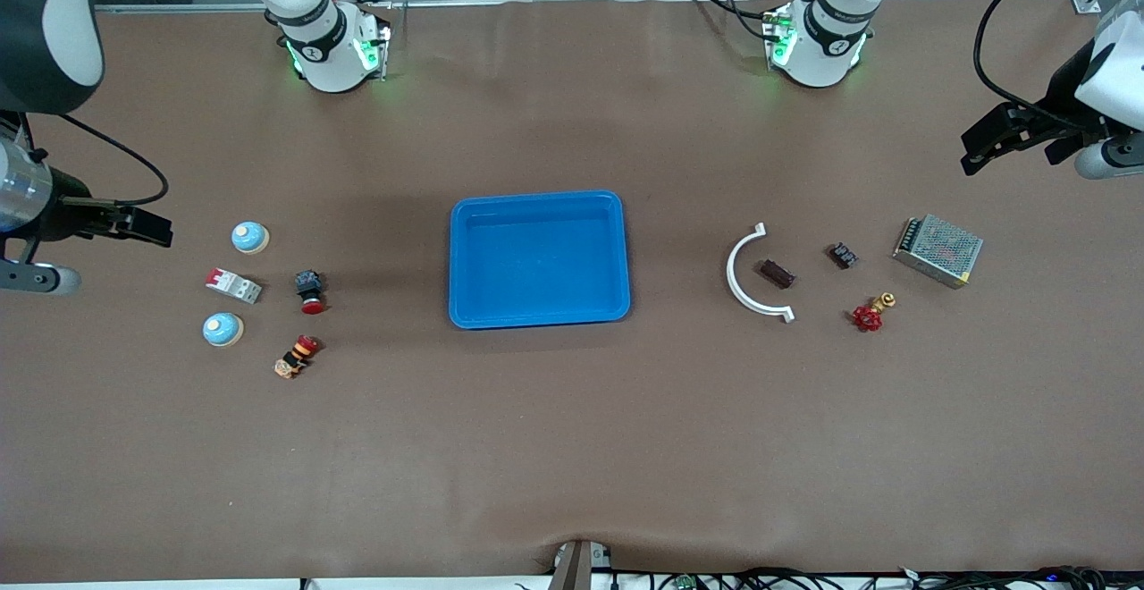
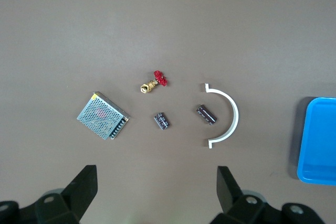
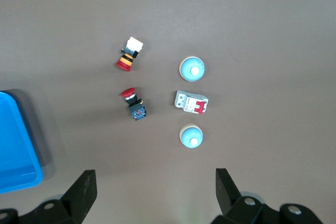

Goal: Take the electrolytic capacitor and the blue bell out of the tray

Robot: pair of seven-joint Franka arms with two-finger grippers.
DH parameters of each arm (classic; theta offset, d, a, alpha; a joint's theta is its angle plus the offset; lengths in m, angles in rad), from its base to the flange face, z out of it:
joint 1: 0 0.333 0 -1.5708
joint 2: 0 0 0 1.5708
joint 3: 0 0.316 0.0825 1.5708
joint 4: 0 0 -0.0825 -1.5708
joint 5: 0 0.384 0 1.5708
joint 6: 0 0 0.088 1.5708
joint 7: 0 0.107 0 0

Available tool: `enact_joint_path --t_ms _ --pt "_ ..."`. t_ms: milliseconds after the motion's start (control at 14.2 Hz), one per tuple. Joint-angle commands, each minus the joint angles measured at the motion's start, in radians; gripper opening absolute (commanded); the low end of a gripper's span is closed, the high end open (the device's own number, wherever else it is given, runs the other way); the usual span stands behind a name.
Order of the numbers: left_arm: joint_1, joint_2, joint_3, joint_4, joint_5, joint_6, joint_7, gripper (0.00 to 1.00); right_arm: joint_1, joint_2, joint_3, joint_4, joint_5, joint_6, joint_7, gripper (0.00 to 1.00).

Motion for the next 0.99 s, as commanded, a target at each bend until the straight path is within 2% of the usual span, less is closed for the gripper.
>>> enact_joint_path --t_ms 0,211,564,775,916 --pt "0.002 -0.003 -0.002 0.018 -0.019 0.000 0.018 1.00 -0.024 -0.021 0.021 0.007 0.027 -0.032 -0.010 1.00" --pt "0.003 -0.003 -0.002 0.020 -0.019 -0.002 0.021 1.00 -0.022 -0.024 0.021 0.008 0.027 -0.043 -0.008 1.00" --pt "0.002 -0.004 -0.002 0.038 -0.019 -0.010 0.015 1.00 -0.039 -0.036 0.021 0.097 0.031 -0.147 -0.012 1.00" --pt "0.001 -0.006 -0.004 0.041 -0.019 -0.013 0.014 1.00 -0.071 -0.085 -0.002 0.096 0.096 -0.172 -0.013 1.00" --pt "0.001 -0.006 -0.002 0.041 -0.018 -0.013 0.018 1.00 -0.070 -0.108 -0.016 0.094 0.104 -0.186 -0.013 1.00"
